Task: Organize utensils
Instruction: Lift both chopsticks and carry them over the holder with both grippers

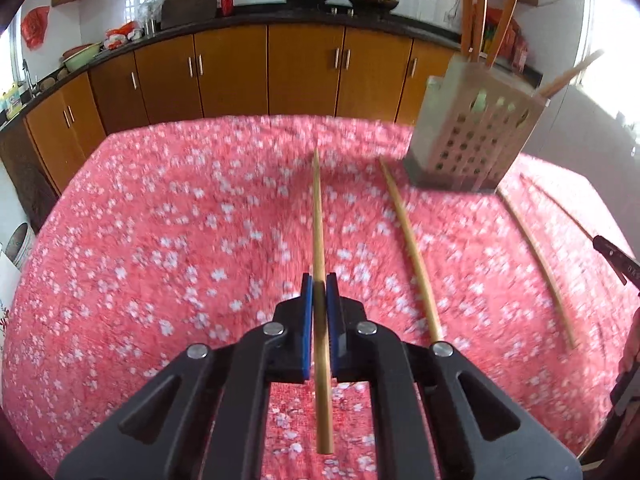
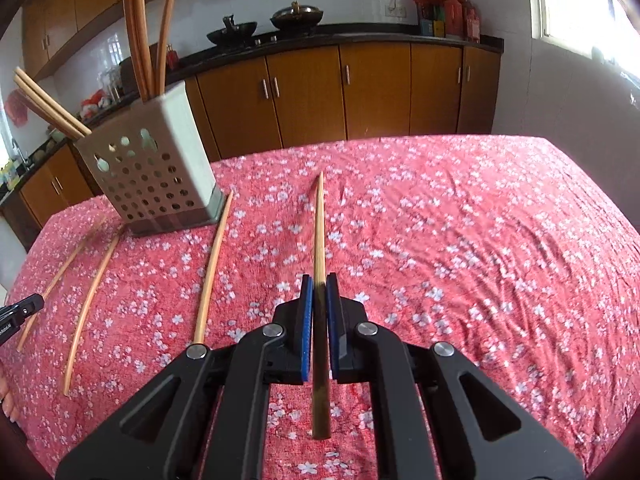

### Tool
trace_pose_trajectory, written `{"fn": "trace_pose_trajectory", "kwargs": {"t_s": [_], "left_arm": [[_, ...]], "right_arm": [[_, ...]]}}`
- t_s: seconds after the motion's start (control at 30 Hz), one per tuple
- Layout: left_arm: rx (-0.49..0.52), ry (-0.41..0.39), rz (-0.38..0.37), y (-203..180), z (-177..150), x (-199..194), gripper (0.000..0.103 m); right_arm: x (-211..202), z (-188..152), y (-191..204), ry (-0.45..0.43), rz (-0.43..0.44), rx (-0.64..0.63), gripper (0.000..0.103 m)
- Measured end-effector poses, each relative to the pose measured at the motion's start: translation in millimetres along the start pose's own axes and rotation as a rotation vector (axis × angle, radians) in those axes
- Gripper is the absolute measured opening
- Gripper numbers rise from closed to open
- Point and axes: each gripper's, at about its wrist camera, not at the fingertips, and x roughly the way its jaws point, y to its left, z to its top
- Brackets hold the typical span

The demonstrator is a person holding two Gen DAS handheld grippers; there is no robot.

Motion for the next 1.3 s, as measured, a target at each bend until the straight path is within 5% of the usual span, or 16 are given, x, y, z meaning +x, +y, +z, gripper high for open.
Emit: {"fn": "trace_pose_trajectory", "kwargs": {"t_s": [0.33,0.63,0.9,1.03,1.3], "left_arm": [[-0.062,-0.238,-0.074,-5,50,-77,0.008],[-0.061,-0.298,-0.092,-16,76,-99,0.007],[0.036,-0.336,-0.212,-46,104,-144,0.007],[0.056,-0.416,-0.263,-68,125,-168,0.007],[0.055,-0.549,-0.212,-103,162,-170,0.007]], "right_arm": [[-66,35,-2,-0.226,0.038,0.042,0.007],[-85,50,5,-0.298,0.071,0.034,0.007],[-137,101,16,-0.358,0.245,0.055,0.007],[-165,122,29,-0.44,0.35,0.066,0.007],[-157,146,72,-0.554,0.32,0.01,0.007]]}}
